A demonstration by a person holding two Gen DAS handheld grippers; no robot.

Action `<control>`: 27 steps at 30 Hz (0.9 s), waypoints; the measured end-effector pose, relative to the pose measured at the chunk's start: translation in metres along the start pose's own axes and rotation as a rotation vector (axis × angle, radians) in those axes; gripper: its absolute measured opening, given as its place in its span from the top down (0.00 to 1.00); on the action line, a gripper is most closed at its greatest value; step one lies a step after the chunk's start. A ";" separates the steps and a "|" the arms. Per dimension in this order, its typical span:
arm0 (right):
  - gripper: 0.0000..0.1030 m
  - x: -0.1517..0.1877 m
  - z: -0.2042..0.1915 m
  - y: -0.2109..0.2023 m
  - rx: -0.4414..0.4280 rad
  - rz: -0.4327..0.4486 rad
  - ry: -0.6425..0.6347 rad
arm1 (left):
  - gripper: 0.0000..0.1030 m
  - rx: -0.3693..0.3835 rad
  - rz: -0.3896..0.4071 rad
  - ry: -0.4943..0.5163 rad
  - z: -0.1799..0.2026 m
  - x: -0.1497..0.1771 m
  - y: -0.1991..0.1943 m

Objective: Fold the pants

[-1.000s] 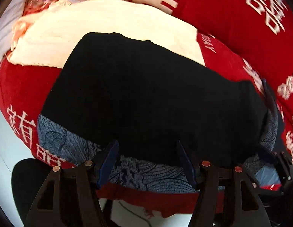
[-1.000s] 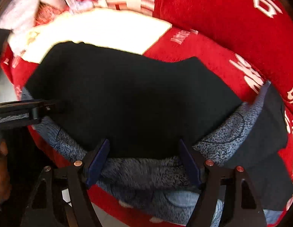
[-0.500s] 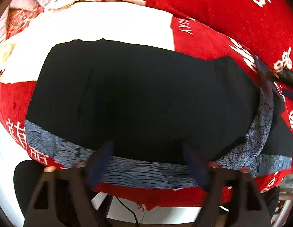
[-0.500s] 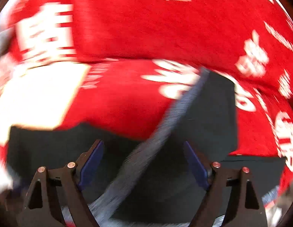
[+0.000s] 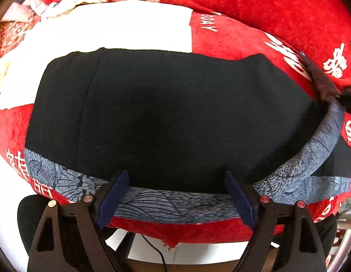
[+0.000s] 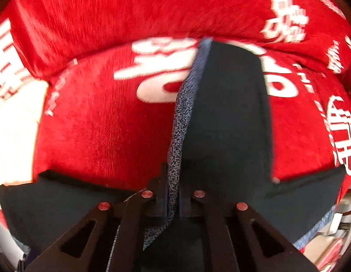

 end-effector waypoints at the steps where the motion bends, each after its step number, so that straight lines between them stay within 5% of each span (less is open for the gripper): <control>1: 0.94 0.007 0.008 -0.012 0.002 0.036 0.019 | 0.15 0.009 0.000 0.009 0.004 0.001 -0.003; 8: 0.93 0.098 0.065 -0.060 -0.031 0.187 0.191 | 0.15 0.045 0.001 0.084 0.039 0.006 -0.011; 14: 0.93 0.169 0.073 -0.016 -0.011 0.072 0.189 | 0.15 0.025 -0.019 0.192 0.074 0.026 0.001; 17: 0.71 0.173 0.068 -0.019 0.068 0.097 0.102 | 0.15 -0.015 0.002 0.250 0.087 0.034 0.008; 19: 0.40 0.171 0.062 -0.026 0.148 0.070 -0.007 | 0.15 -0.015 0.018 0.245 0.088 0.035 0.009; 27: 0.23 0.133 0.016 -0.090 0.339 0.290 -0.349 | 0.15 0.082 -0.018 0.172 0.085 0.036 -0.004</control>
Point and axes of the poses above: each gripper's, at about its wrist camera, not at the fingertips, and y roughly the way its jaws point, z to its right, x to its underside, the point moved 5 cm from there along y, roughly the way its jaws point, and after that the axes turned 14 degrees about -y, right-handed, at the moved point
